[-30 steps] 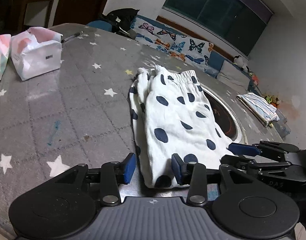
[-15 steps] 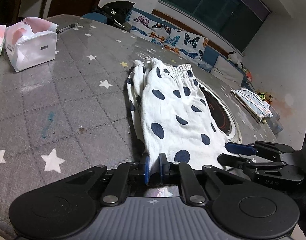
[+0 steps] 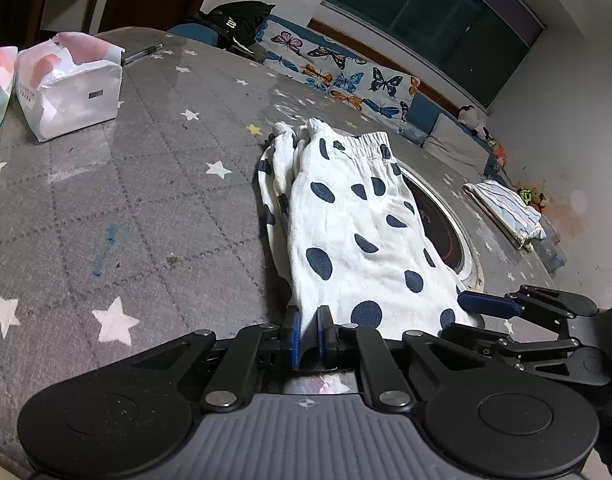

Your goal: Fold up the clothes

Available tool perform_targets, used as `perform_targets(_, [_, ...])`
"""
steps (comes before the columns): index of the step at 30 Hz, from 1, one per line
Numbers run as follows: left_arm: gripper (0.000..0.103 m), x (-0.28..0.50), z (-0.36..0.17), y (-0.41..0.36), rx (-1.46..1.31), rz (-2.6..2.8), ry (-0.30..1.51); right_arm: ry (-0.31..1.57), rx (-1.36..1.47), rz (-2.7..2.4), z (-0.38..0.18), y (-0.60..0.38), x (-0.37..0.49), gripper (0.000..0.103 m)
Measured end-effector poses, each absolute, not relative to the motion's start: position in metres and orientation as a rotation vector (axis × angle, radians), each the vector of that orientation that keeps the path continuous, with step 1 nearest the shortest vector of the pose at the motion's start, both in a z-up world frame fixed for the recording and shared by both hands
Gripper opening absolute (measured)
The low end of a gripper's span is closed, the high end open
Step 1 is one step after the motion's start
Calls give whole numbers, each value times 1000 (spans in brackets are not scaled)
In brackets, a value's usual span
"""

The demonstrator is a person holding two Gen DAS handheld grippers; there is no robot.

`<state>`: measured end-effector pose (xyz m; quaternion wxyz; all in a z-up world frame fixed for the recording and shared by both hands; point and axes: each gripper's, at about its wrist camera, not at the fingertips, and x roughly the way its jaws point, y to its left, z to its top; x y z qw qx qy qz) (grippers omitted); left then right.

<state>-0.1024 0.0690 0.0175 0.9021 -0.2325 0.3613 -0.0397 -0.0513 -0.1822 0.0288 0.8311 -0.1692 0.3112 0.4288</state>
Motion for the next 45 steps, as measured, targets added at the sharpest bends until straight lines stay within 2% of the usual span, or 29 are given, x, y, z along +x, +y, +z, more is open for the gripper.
perform_targets(11, [8,-101,13,53,-521,-144,780,671,-318,881,38,-195,-51,46])
perform_targets(23, [9,-73,10,-23,-459,-293,792,756,-196,747,31,-243,-46,46])
perform_targets(31, [24,-64,17,-32,-447,-387,819,757,-136,670,34,-263,-36,45])
perform_targets(35, [37,-74,27,-7,-437,-364,796,710,-197,705,45,-249,-38,45])
perform_targets(42, [53,-79,42,56,-479,-154,727,623,-339,859,62,-176,-30,46])
perform_targets(45, [58,-73,43,82,-531,-60,707,594,-419,897,62,-134,-26,49])
